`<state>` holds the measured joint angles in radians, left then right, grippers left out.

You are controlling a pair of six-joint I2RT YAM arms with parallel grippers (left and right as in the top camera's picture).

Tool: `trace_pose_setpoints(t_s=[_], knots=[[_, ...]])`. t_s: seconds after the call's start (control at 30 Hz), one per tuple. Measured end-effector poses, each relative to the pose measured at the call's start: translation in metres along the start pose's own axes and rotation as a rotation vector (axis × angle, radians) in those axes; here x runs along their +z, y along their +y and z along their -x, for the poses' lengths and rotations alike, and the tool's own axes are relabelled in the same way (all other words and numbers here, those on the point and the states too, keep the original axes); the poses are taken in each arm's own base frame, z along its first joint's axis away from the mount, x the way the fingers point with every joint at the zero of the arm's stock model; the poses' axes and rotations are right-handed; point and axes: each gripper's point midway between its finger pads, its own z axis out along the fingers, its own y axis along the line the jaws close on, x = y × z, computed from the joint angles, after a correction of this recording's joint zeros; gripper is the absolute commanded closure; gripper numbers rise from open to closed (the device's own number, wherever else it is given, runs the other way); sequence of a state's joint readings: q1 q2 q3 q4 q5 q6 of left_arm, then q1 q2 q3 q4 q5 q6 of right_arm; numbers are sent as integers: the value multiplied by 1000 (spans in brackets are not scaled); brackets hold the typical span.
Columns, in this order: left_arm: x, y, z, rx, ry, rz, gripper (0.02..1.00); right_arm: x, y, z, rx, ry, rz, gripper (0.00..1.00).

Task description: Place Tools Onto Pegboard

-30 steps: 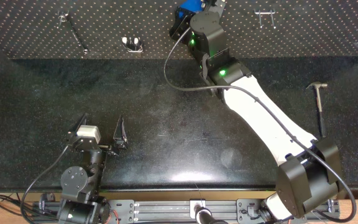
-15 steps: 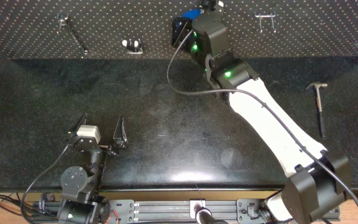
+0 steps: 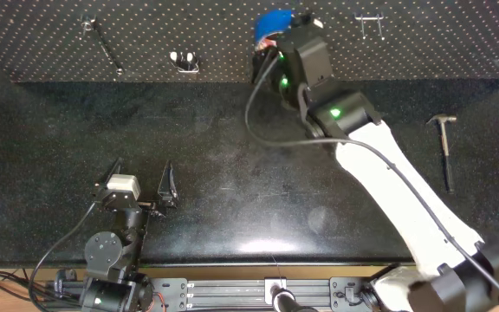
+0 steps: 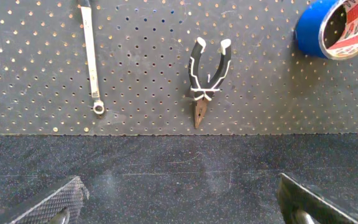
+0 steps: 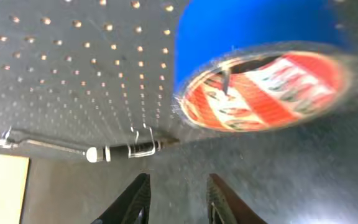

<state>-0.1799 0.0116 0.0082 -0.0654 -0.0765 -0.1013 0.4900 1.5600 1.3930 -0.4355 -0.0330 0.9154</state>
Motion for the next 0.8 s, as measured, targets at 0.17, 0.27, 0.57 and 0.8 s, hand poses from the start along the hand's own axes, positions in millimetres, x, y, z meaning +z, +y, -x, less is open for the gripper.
trace_pose_setpoints(t_s=[0.17, 0.27, 0.57, 0.8], knots=[[0, 0, 0, 0, 0, 0, 23, -63, -51, -23, 35, 127, -203, 684], [0, 0, 0, 0, 0, 0, 23, -129, -151, -55, 108, 315, -603, 680], [0, 0, 0, 0, 0, 0, 23, -188, -350, -21, 61, 382, -702, 53], [0, 0, 0, 0, 0, 0, 23, -178, -431, -37, -149, 660, -768, 53]])
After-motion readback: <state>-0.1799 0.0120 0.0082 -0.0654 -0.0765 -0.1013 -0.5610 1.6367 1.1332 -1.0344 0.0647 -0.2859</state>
